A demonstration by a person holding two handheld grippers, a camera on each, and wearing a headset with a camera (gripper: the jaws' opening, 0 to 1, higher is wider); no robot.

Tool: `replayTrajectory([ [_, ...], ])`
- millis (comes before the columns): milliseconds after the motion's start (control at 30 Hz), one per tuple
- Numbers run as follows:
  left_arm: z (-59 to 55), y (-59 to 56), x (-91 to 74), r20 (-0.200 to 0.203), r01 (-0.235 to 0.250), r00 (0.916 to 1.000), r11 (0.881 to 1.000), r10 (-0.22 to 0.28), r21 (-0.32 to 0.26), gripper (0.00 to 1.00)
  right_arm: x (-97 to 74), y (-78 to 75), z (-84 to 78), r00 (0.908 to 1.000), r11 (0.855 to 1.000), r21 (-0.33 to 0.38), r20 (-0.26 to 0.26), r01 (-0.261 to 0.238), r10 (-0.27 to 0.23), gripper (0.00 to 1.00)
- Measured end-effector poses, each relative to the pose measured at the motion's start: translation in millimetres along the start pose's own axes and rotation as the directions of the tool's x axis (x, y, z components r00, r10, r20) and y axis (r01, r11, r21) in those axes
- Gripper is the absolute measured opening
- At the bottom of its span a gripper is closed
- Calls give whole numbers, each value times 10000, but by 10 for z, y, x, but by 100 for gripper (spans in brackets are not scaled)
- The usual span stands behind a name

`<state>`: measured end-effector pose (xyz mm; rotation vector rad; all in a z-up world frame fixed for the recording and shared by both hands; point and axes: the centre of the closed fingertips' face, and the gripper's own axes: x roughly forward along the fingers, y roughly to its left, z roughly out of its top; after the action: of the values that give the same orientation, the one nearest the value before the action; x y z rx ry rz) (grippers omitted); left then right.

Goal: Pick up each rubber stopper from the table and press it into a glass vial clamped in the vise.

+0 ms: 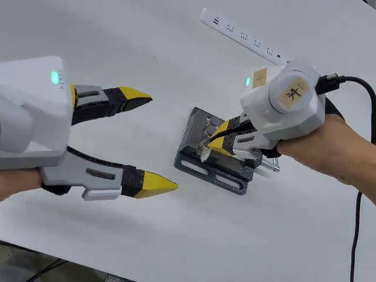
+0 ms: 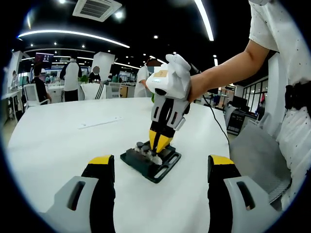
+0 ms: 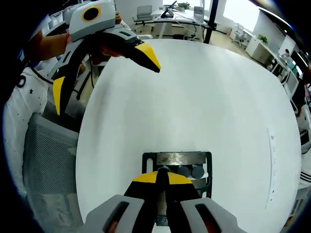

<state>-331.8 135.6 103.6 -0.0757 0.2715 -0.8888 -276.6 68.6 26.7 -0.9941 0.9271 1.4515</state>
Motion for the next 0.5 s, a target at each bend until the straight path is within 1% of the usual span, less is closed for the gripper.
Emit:
replayTrajectory([
  [100, 2, 4, 2, 19, -9, 10000, 10000, 9, -28, 77, 3, -6, 1, 9999, 9999, 88, -30, -104, 104, 1],
  [233, 6, 6, 9, 33, -1, 10000, 10000, 1, -21, 77, 6, -5, 5, 9996, 9998, -83, -192, -188, 186, 1],
  [500, 29, 22, 10, 115, -36, 9999, 10000, 36, -4, 77, 12, -4, 17, 9987, 9992, -73, -321, -390, 387, 1],
])
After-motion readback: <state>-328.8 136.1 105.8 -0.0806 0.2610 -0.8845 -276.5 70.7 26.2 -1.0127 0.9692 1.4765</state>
